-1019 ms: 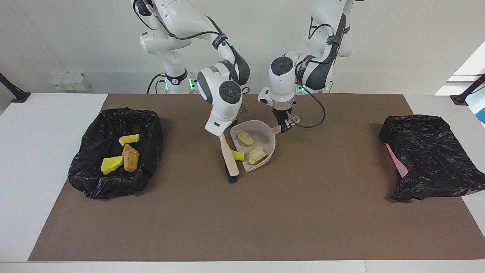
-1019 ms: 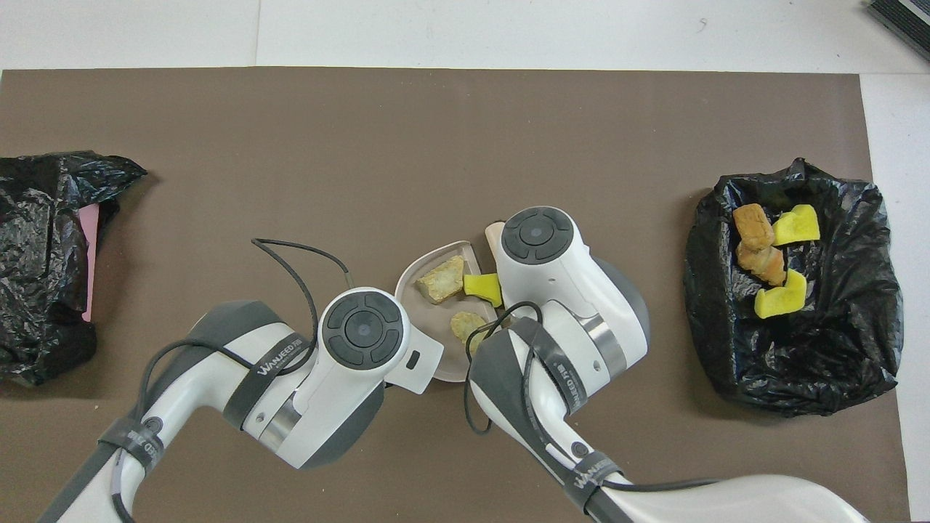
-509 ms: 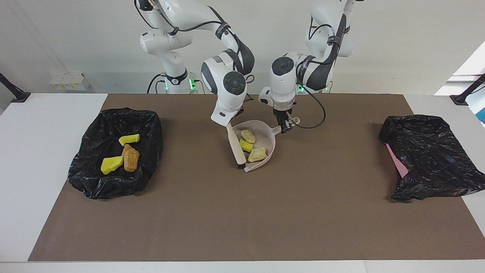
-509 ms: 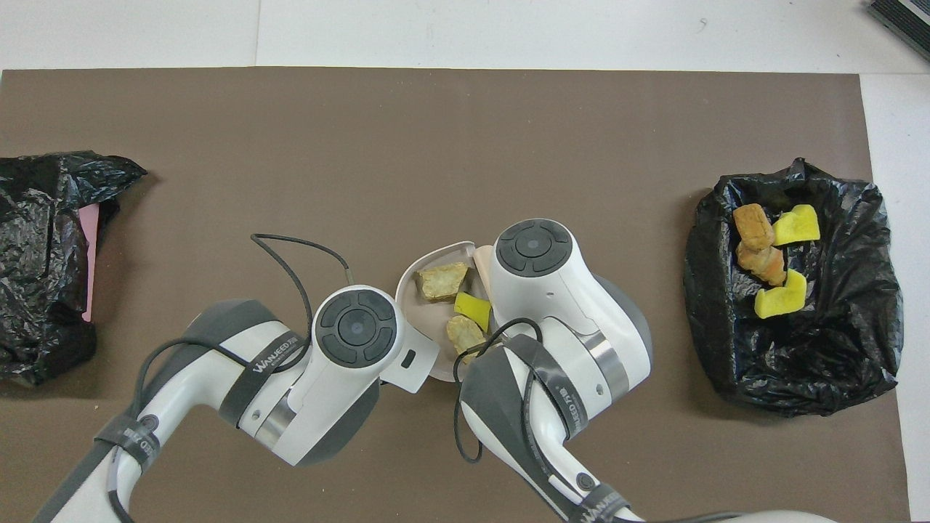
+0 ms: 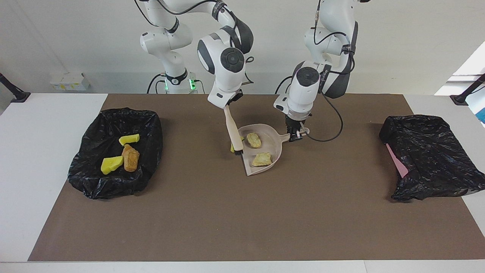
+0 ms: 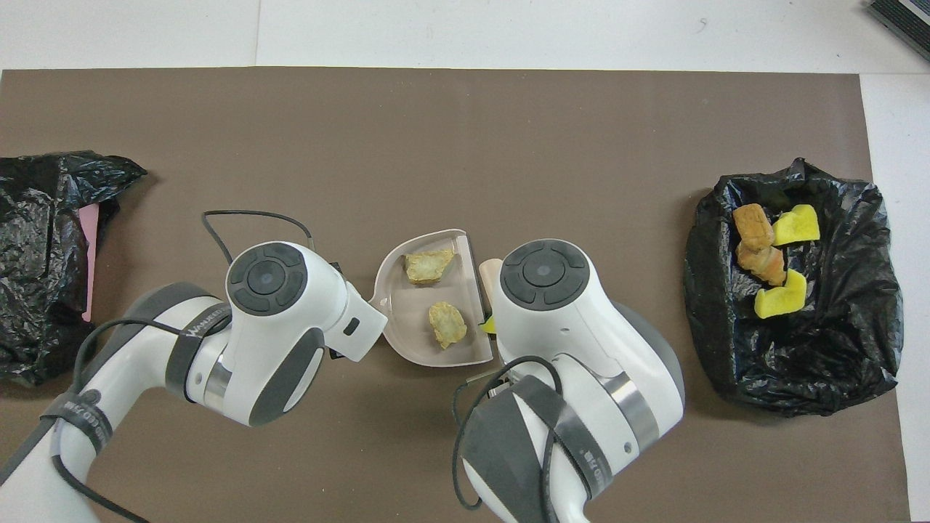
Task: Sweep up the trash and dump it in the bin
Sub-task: 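Push the yellow sponge into the dustpan with the right gripper's brush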
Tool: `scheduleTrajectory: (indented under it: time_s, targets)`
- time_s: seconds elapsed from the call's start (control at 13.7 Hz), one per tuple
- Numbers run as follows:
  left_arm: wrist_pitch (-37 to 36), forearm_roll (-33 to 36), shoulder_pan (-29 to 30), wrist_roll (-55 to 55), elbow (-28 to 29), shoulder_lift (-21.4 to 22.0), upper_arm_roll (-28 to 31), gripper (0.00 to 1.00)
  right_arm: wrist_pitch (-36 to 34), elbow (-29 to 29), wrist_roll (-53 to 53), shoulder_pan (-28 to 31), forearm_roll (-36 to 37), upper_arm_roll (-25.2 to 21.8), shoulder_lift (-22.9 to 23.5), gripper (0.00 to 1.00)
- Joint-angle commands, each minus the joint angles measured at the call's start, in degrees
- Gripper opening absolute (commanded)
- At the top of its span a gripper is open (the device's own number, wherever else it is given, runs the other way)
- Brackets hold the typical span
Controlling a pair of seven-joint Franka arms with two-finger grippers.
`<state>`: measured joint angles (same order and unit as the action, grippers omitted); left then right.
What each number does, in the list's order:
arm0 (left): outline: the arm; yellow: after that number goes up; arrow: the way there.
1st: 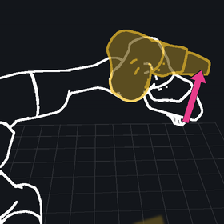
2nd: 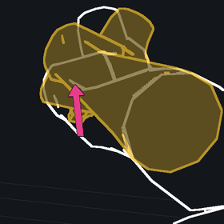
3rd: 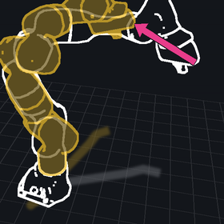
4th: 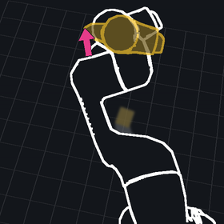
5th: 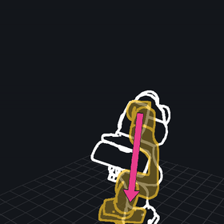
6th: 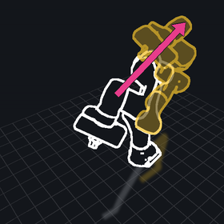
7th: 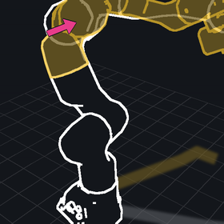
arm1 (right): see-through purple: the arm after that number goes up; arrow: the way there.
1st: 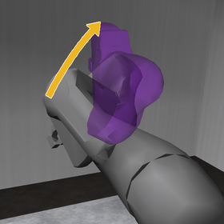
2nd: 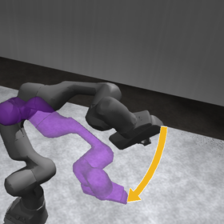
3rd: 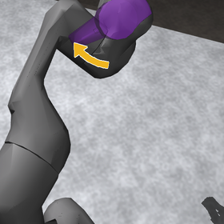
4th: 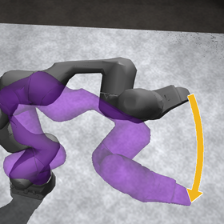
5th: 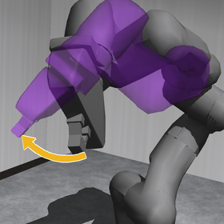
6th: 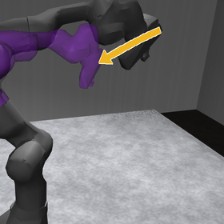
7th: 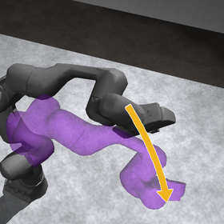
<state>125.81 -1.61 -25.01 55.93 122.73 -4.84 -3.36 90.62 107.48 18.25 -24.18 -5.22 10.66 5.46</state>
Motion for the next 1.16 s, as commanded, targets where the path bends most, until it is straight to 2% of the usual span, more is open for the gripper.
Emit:
scheduleTrajectory:
  time_s: [0.0,0.29,0.51,0.65,0.8,0.95,1.09]
  targets:
    - [1.1,-2.43,1.54,3.48,0.67,0.98,-0.42,0.0,2.79,4.13,1.97,-0.52,-1.2,0.06,-2.56,0.0]
    - [-0.21,-1.21,-0.12,3.75,0.41,1.15,-0.25,0.0,4.12,6.06,3.8,-0.35,-0.85,-0.2,-3.18,0.0]
    - [-2.05,5.47,-2.41,2.87,0.05,1.68,-0.25,0.0,4.22,7.12,7.15,0.53,3.89,-0.29,-3.53,0.0]
    - [-3.99,5.66,-3.29,2.26,0.23,2.12,-0.25,0.0,5.17,9.66,6.8,3.76,4.6,-0.29,-4.23,0.0]
    - [-4.34,6.7,-4.69,-1.76,0.75,2.82,-0.25,0.0,9.64,14.23,5.75,5.36,4.52,-0.12,-5.72,0.0]
    - [-6.27,7.85,-6.02,-4.42,1.11,3.43,-0.33,0.0,13.86,17.31,6.18,5.19,3.47,-0.03,-5.03,0.0]
    - [-6.98,7.85,-7.16,-5.65,1.46,3.96,-0.33,0.0,15.38,18.2,5.66,4.4,0.84,0.06,-4.93,0.0]
